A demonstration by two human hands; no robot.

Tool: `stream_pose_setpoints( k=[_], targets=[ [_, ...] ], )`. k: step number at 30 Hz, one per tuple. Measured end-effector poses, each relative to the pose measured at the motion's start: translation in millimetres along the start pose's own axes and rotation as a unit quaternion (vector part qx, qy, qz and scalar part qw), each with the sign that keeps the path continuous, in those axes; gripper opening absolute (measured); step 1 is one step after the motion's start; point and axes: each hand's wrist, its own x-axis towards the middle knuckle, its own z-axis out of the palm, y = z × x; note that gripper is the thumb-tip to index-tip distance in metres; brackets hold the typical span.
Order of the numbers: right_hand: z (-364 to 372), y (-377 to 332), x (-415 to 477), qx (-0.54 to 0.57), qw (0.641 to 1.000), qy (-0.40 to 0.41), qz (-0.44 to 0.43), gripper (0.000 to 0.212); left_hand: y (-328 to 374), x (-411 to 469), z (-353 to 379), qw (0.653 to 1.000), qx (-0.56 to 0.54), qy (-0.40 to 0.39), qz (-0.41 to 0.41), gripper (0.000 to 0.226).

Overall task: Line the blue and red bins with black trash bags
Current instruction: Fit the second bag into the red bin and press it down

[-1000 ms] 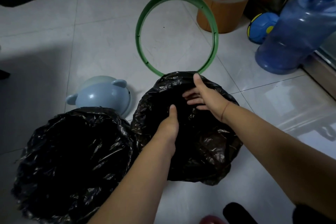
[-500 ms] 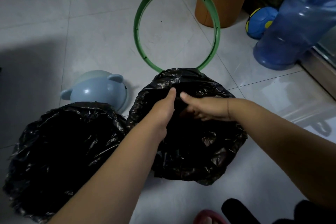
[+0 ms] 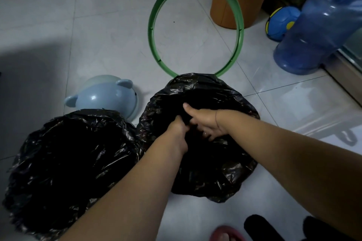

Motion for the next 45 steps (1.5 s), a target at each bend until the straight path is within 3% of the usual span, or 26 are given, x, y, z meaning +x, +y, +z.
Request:
stream_pose_setpoints(
  k=[3,8,13,20,22,25,27,30,33,37,39,42,45],
  targets=[
    [5.5,8.3,11.6,0.003,1.000,-0.012,0.022,0.083,-3.3,11.1,-0.9,0.999,-0.007,0.019,-0.030,0.061],
    [-5.6,13.7,13.9,0.007,0.996,-0.065,0.066,0.098,-9.0,21.9,4.8,0.996,0.073,0.019,-0.050,0.069],
    [-9.1,16.4,13.4,-0.044,0.997,0.057,0.010,0.084,-12.3,24.9,3.0,0.980,0.189,-0.021,-0.059,0.063],
    [-10.4,20.7,16.9,-0.034,0.996,0.076,-0.044,0.089,-31.9,28.2,0.5,0.947,0.313,-0.028,-0.070,0.068],
    [-10.6,21.5,17.3,-0.087,0.992,0.069,-0.054,0.099,-36.8,27.0,-0.3,0.933,0.353,-0.028,-0.056,0.070],
    [-15.5,17.5,14.1,-0.272,0.958,0.062,-0.067,0.100,-43.1,27.9,-1.8,0.910,0.412,-0.031,-0.015,0.072],
    [-18.1,9.5,9.1,-0.306,0.947,0.047,-0.091,0.089,-44.5,23.8,-2.0,0.880,0.471,-0.027,0.050,0.071],
    [-15.8,-3.9,2.2,-0.236,0.960,0.037,-0.144,0.060,-36.5,11.4,-0.5,0.785,0.595,-0.070,0.158,0.069],
    [-15.2,-10.4,1.1,-0.186,0.965,0.046,-0.180,0.061,-30.0,-0.2,1.2,0.719,0.660,-0.143,0.162,0.081],
    [-19.1,-11.3,4.3,-0.199,0.954,0.081,-0.209,0.073,-37.7,-7.3,-3.7,0.725,0.666,-0.176,-0.001,0.096],
    [-17.6,-10.5,5.4,-0.220,0.950,0.092,-0.202,0.077,-40.5,-9.6,-3.9,0.732,0.658,-0.174,-0.037,0.098],
    [-17.5,-9.5,1.4,-0.237,0.948,0.073,-0.197,0.081,-33.8,-17.2,-4.1,0.762,0.627,-0.158,0.042,0.089],
    [-21.7,-3.2,-5.3,-0.156,0.974,0.034,-0.160,0.076,-18.4,-23.9,-10.6,0.766,0.602,-0.162,0.156,0.073]
  ],
)
